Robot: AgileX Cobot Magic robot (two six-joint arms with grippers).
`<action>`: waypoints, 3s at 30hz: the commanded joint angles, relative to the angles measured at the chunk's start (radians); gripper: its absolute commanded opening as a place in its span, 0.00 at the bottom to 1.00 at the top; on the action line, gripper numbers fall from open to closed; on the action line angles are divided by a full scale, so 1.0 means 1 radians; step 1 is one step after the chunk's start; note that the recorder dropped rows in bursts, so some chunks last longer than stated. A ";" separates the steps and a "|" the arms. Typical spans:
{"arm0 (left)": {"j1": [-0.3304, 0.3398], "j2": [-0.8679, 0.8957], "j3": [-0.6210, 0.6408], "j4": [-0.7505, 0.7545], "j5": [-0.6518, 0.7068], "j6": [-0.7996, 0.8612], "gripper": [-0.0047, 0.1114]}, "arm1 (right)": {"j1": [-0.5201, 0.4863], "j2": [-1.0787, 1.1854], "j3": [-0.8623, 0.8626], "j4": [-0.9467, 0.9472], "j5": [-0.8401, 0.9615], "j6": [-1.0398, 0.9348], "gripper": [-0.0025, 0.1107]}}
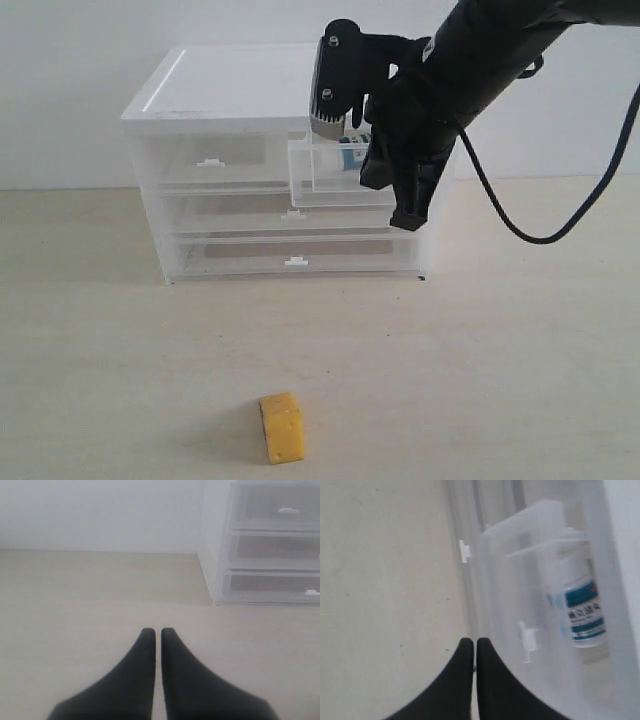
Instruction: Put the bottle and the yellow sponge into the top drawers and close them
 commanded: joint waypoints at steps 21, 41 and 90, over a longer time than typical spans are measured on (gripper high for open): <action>0.003 -0.003 0.004 -0.010 -0.005 0.003 0.08 | -0.121 0.113 -0.006 -0.033 -0.453 0.035 0.02; 0.003 -0.003 0.004 -0.010 -0.005 0.003 0.08 | -0.146 0.006 -0.006 -0.108 0.420 0.461 0.02; 0.003 -0.003 0.004 -0.010 -0.005 0.003 0.08 | -0.591 -1.038 0.705 -0.117 -0.175 1.038 0.02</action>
